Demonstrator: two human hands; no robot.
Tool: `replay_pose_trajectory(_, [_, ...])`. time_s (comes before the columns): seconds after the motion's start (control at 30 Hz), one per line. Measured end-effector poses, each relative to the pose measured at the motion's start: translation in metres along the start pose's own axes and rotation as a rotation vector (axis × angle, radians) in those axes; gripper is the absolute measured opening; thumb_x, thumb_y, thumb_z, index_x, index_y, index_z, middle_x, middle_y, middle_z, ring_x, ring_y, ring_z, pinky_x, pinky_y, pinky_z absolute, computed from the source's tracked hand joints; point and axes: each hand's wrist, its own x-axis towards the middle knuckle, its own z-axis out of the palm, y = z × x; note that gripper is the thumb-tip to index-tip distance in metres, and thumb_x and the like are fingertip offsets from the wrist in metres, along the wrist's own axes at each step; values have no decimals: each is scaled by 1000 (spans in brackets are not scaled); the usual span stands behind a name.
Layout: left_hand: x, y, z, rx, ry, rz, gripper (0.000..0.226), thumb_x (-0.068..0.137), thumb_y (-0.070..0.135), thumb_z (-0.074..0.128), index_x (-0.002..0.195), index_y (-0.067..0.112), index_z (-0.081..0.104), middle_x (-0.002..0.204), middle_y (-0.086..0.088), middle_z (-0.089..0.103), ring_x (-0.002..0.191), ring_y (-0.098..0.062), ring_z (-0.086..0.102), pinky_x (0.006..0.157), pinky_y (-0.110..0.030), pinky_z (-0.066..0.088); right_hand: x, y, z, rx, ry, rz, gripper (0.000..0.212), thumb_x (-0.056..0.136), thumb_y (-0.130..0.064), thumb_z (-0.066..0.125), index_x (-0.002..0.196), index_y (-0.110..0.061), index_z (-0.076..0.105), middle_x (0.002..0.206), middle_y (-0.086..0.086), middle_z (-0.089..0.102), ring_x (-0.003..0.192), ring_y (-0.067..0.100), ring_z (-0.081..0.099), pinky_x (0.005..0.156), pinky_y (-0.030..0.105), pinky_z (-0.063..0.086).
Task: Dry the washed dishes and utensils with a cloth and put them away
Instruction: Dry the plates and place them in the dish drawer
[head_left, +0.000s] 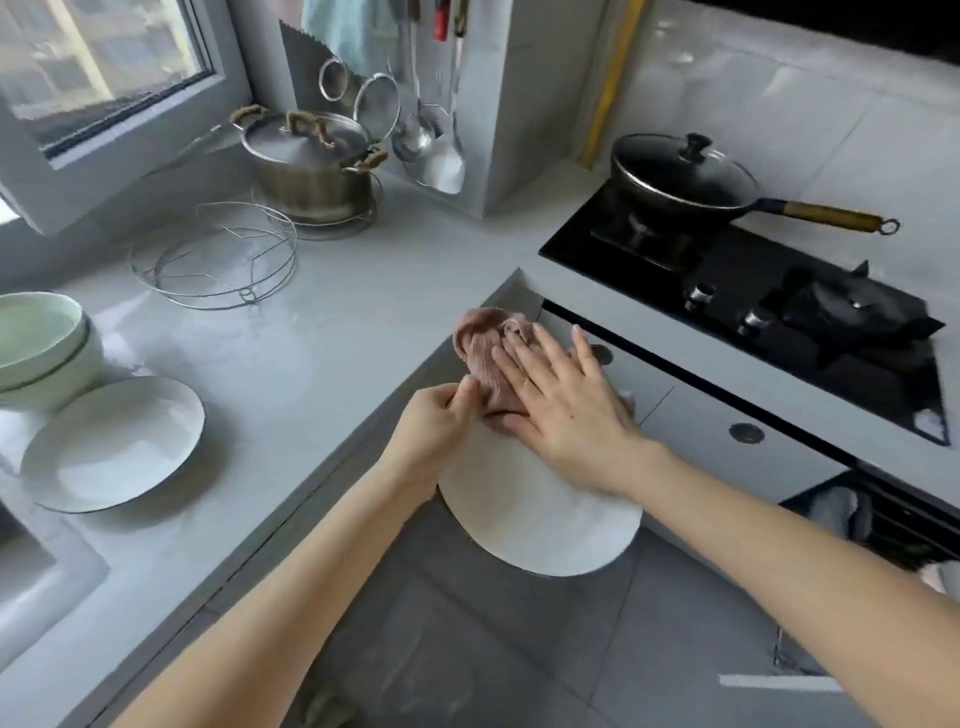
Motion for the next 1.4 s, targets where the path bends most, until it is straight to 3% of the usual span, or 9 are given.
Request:
replay_pose_trajectory(0.13, [-14,28,64,56,-90,124,49,98,37,41,68,1,53,58,-1,34,49,-9,29,47,-22,23,-60,69,-18,475,-123,320,43,90,-57,46,116,-24,57,96,-3,68,94,23,64,84,42,51])
replay_pose_trajectory(0.23, [-21,53,114,102,-131,233,48,98,34,43,57,16,28,55,4,21,39,-6,18,39,-17,13,-118,133,-29,1341,-330,559,38,90,-45,58,108,-13,66,104,9,71,98,29,66,92,42,51])
replay_pose_trajectory(0.4, [-16,68,205,-152,-143,57,37,97,38,43,77,10,54,68,-4,40,62,-15,41,52,-22,32,-205,165,-26,2205,259,835,26,79,-10,60,102,-6,70,104,4,69,97,10,65,86,22,50])
replay_pose_trajectory(0.5, [-13,81,269,-368,-92,-112,33,97,37,42,82,13,59,81,1,60,74,-18,58,63,-27,47,-231,167,-13,2474,508,869,29,80,-38,59,95,-20,76,115,5,70,99,18,67,86,36,55])
replay_pose_trajectory(0.63, [-13,93,347,-338,-77,-150,34,96,36,42,90,8,61,81,2,58,74,-16,54,65,-28,44,-264,184,0,2475,967,1090,44,91,-55,42,127,-35,58,139,-6,53,129,18,46,100,48,37])
replay_pose_trajectory(0.7, [-14,97,385,-353,-53,-161,33,98,33,40,89,7,59,75,2,55,75,-18,51,65,-27,41,-280,190,7,2281,1157,1088,39,89,-58,39,116,-43,63,125,-14,61,115,4,56,96,37,42])
replay_pose_trajectory(0.93, [-8,124,499,-210,-130,68,39,100,23,35,63,10,40,63,1,40,63,-17,35,55,-31,31,-334,294,40,1206,1109,1535,14,87,-28,64,98,-21,58,89,-9,66,86,6,63,80,28,51])
replay_pose_trajectory(1.1, [11,143,558,5,-315,262,37,100,27,36,68,8,41,63,-2,39,59,-16,33,53,-31,25,-404,376,35,1338,723,1598,8,87,-9,61,86,-16,65,77,-2,65,75,14,62,63,24,52])
replay_pose_trajectory(1.4, [-46,117,683,24,-800,-46,25,100,30,41,95,18,62,86,3,62,80,-15,56,70,-29,46,-554,412,71,1720,643,1664,44,74,-1,68,114,-15,59,86,7,66,78,22,63,69,32,50])
